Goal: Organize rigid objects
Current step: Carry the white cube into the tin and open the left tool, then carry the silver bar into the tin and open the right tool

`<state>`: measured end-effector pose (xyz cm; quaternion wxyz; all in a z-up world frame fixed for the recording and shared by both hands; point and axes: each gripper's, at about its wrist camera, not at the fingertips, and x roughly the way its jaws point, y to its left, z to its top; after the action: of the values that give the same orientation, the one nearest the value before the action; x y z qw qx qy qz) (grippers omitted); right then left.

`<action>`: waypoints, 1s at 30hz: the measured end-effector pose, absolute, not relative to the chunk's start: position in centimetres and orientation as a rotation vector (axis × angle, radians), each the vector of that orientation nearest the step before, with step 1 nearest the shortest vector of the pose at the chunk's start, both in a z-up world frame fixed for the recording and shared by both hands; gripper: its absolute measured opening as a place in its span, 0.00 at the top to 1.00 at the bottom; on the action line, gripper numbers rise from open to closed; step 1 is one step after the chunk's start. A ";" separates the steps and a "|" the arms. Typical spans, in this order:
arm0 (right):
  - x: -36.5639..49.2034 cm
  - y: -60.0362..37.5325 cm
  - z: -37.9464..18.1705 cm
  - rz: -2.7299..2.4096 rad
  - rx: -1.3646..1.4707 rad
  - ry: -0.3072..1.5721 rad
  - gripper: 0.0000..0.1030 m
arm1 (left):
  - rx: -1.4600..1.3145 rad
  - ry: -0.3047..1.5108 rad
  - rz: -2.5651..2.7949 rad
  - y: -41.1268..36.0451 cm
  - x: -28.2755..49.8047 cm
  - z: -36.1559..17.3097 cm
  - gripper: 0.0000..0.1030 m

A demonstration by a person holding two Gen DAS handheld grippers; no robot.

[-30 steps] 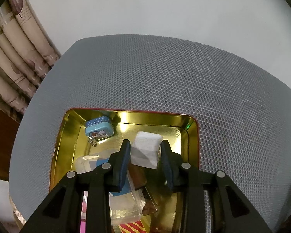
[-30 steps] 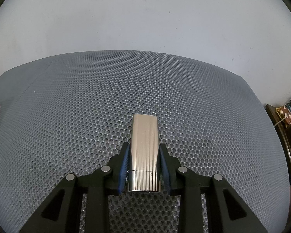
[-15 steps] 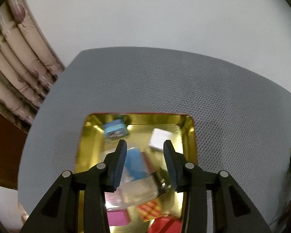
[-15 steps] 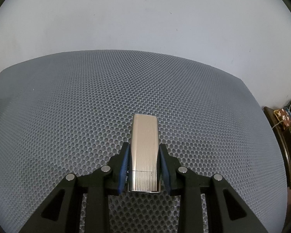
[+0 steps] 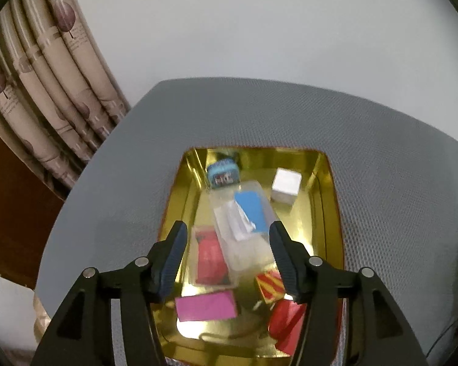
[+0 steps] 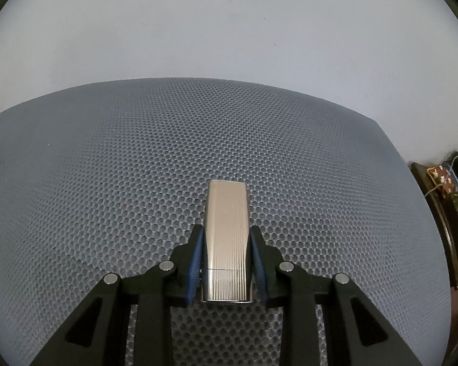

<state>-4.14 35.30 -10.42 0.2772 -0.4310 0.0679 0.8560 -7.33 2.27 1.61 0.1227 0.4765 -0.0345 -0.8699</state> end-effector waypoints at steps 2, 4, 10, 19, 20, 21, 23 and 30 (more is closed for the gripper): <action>-4.2 34.8 -10.2 2.295 -1.159 0.180 0.71 | 1.392 -0.116 -2.539 2.4 -7.0 1.1 0.43; -4.2 34.1 -9.9 2.313 -1.165 0.170 0.71 | 1.386 -0.132 -2.550 2.6 -6.7 0.8 0.41; -4.7 31.4 -8.9 2.381 -1.184 0.115 0.71 | 1.351 -0.178 -2.569 2.4 -6.4 0.9 0.34; -7.3 25.6 -7.1 2.510 -1.215 0.069 0.71 | 1.312 -0.179 -2.551 1.1 -6.6 1.4 0.25; -7.5 25.1 -7.0 2.522 -1.218 0.066 0.71 | 1.308 -0.179 -2.551 0.9 -6.7 1.5 0.25; -7.7 24.4 -6.7 2.539 -1.223 0.061 0.71 | 1.305 -0.176 -2.550 0.7 -6.7 1.6 0.25; -8.0 23.7 -6.3 2.562 -1.228 0.052 0.71 | 1.290 -0.170 -2.546 0.3 -6.7 1.8 0.25; -8.5 20.6 -4.0 2.670 -1.227 0.064 0.71 | 1.273 -0.157 -2.507 -1.3 -6.9 2.1 0.25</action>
<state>-8.49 20.63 -4.04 0.1008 -0.4154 0.0216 0.9038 -6.89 -1.28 2.06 0.1623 0.4460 -0.0550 -0.8785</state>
